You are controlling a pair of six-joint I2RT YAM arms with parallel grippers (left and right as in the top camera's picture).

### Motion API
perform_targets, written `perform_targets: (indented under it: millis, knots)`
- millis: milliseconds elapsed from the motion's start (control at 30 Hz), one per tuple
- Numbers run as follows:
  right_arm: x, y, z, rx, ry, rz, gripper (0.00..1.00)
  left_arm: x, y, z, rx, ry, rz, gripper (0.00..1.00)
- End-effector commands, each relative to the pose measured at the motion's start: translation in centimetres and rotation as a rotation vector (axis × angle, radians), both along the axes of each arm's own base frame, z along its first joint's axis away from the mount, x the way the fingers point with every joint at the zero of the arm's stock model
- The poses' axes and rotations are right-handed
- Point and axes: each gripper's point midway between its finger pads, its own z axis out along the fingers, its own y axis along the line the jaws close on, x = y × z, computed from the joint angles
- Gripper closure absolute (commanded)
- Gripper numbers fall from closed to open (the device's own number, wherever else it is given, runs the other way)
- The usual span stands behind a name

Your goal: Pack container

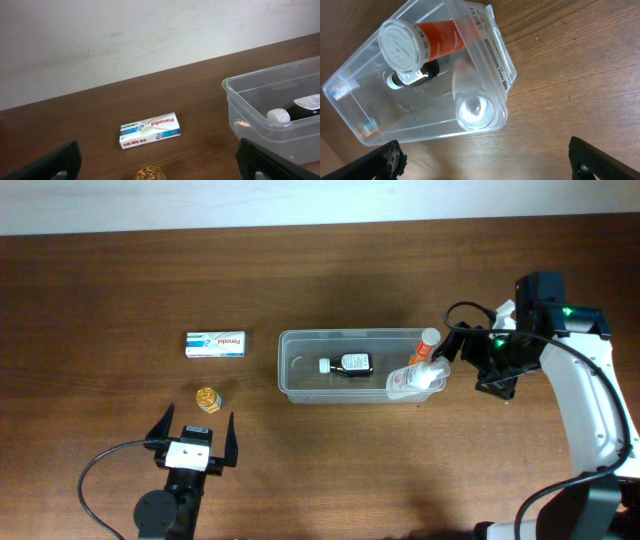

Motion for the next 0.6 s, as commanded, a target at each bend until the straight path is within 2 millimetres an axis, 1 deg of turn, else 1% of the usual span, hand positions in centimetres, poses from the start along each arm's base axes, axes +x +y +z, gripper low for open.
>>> perform_targets:
  millis: [0, 133, 267, 433, 567]
  knots:
    - [-0.6, 0.3, -0.9, 0.001, -0.017, 0.079, 0.02, -0.1, -0.3, -0.1, 0.015, -0.001, -0.019, 0.0]
    - [-1.0, 0.5, -2.3, 0.0, -0.032, 0.139, 0.02, -0.1, -0.3, -0.1, 0.015, -0.001, -0.019, 0.01]
    - [-1.2, 0.6, -2.9, -0.008, -0.052, 0.189, 0.02, -0.1, -0.3, -0.1, 0.015, -0.001, -0.019, 0.01]
    - [-0.9, 0.7, -2.8, -0.015, -0.09, 0.245, 0.02, -0.1, -0.3, -0.1, 0.015, -0.001, -0.019, 0.01]
    - [-0.4, 2.4, -1.8, 0.073, -0.189, 0.357, 0.01, -0.1, -0.3, -0.1, 0.015, -0.001, -0.019, 0.01]
